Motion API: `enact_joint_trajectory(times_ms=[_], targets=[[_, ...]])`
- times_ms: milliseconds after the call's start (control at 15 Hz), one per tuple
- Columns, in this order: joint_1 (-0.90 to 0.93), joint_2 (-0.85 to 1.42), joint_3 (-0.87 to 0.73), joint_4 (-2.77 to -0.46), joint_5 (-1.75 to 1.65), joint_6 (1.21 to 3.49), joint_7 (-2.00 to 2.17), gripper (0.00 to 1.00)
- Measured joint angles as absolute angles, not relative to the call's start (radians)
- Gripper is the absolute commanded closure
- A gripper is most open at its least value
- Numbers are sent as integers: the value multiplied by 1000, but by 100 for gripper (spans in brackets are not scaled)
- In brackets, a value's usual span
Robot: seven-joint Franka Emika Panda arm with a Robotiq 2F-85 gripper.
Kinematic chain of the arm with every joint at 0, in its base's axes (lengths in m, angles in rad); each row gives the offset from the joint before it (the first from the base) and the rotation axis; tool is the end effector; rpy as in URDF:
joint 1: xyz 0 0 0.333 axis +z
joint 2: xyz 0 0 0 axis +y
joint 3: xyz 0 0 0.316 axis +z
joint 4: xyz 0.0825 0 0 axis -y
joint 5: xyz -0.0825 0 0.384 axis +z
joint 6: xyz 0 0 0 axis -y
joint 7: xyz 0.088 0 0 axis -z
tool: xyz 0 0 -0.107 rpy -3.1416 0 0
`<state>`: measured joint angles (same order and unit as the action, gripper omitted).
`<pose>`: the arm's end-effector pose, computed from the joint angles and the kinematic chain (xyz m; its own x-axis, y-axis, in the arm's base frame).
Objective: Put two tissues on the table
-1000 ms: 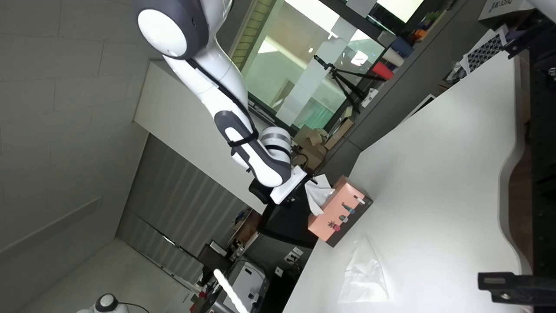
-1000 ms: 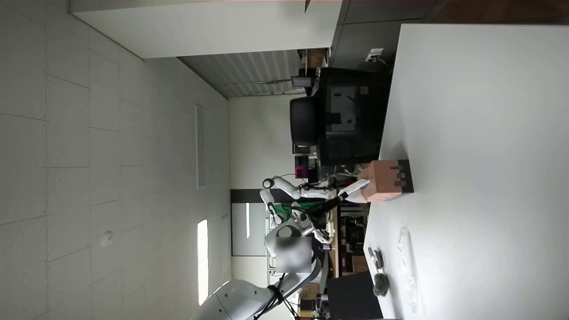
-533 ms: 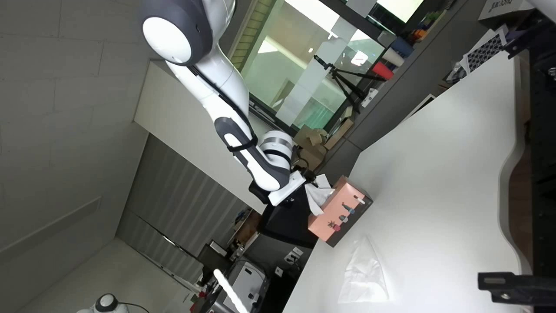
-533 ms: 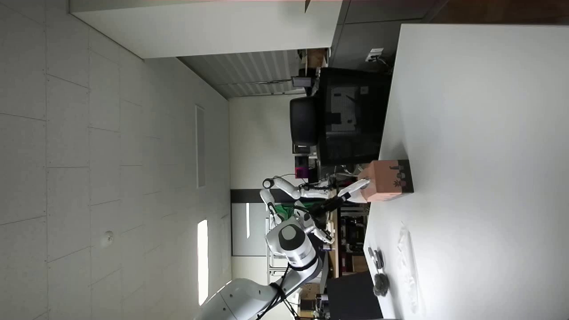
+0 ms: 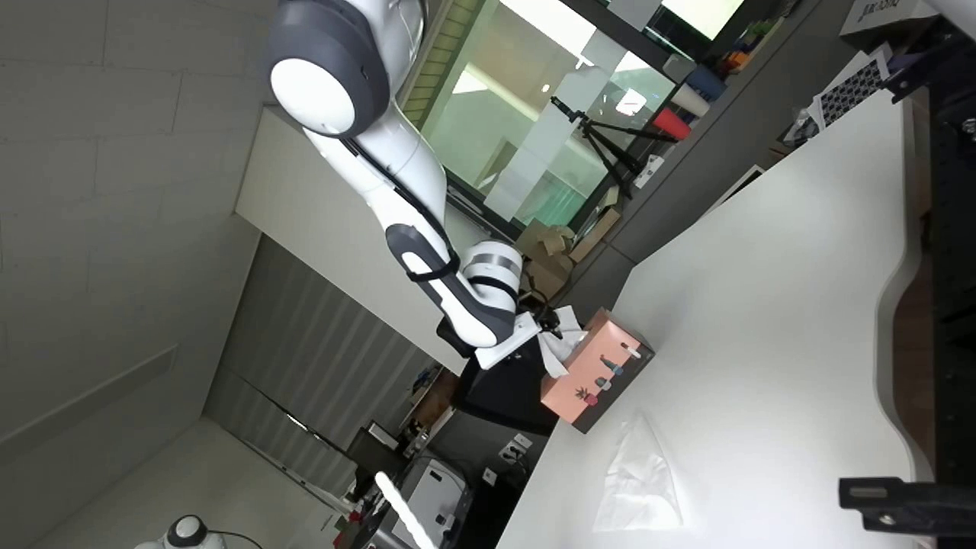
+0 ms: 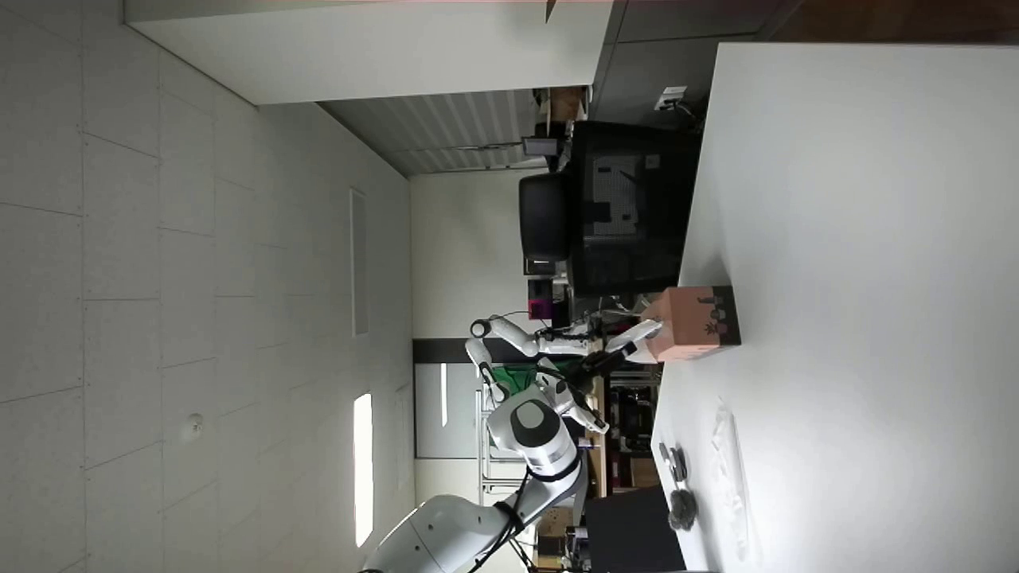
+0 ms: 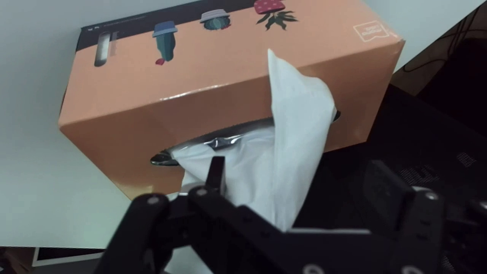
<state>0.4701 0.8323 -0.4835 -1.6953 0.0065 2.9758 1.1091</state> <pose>0.7126 0.0480 0.2112 0.4813 -0.7135 0.5092 -0.7042 -0.6606 -0.2602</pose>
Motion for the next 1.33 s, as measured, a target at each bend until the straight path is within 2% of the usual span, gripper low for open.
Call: enact_joint_trajectory(times_ms=[400,600,1333], targets=[[458,869,-464,-1660,25,2975,1109,81],[457,874,-464,-1651,25,2977,1109,99],[476,836,-494,-1646,20,3019,1070,100]])
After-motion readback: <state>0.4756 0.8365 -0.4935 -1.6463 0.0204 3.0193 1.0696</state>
